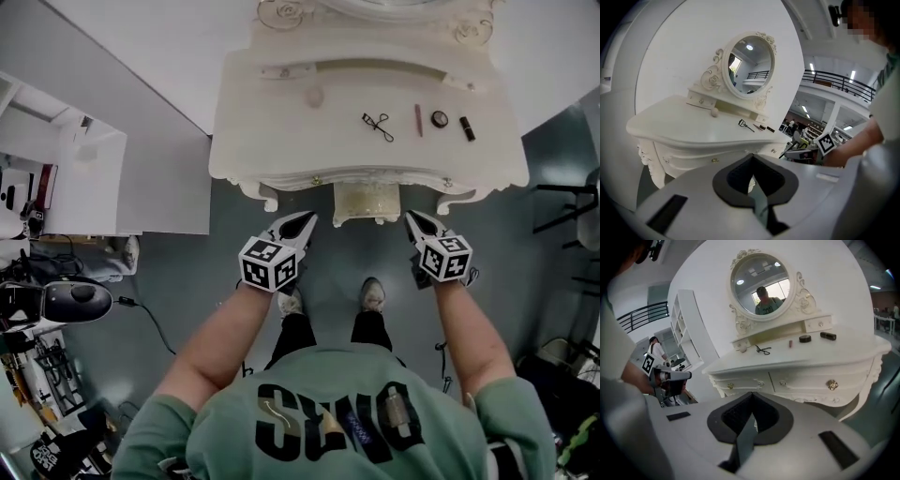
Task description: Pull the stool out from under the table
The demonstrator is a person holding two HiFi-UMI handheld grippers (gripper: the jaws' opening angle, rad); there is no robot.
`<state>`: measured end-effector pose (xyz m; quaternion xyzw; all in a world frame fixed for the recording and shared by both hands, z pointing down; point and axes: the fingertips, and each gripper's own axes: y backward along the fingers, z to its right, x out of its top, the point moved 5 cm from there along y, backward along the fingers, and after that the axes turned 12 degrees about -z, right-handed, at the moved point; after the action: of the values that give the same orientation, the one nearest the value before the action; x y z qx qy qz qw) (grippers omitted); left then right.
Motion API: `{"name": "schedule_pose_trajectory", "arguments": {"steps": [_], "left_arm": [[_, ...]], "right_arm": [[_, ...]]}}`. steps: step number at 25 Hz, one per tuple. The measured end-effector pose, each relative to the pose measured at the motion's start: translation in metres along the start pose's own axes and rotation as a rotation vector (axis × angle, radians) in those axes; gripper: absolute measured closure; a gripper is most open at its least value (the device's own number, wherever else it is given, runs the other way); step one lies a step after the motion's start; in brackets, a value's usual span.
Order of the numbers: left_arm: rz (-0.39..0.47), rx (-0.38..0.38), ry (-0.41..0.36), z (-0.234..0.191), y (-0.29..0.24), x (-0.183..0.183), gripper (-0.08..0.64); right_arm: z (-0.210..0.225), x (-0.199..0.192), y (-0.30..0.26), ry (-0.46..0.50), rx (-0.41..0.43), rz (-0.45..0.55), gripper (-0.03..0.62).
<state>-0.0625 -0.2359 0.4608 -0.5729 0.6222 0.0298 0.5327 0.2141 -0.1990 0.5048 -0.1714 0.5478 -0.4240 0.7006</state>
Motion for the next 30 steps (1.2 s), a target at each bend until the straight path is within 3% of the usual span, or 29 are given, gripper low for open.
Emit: {"name": "schedule_pose_trajectory", "arguments": {"steps": [9,14,17,19,25,30], "left_arm": [[-0.039,0.014,0.052,-0.05,-0.058,-0.042,0.56],[-0.057,0.01,0.104,-0.069,-0.101,-0.072,0.56],[-0.06,0.008,0.142,-0.08,-0.125,-0.089,0.56],[-0.062,0.018,0.157,-0.088,-0.138,-0.097,0.56],[-0.068,0.016,0.186,-0.099,-0.159,-0.126,0.56],[-0.101,0.009,0.187,-0.107,-0.17,-0.155,0.56]], "right_arm": [[0.049,-0.068,-0.092,-0.216,-0.073,-0.091,0.603],[0.09,-0.112,-0.137,-0.43,-0.135,-0.116,0.603],[0.102,-0.131,-0.162,-0.509,-0.121,-0.114,0.596],[0.105,-0.141,-0.182,-0.527,-0.083,-0.121,0.532],[0.122,-0.174,-0.239,-0.673,0.008,-0.106,0.449],[0.129,-0.196,-0.28,-0.777,0.09,-0.057,0.342]]}}
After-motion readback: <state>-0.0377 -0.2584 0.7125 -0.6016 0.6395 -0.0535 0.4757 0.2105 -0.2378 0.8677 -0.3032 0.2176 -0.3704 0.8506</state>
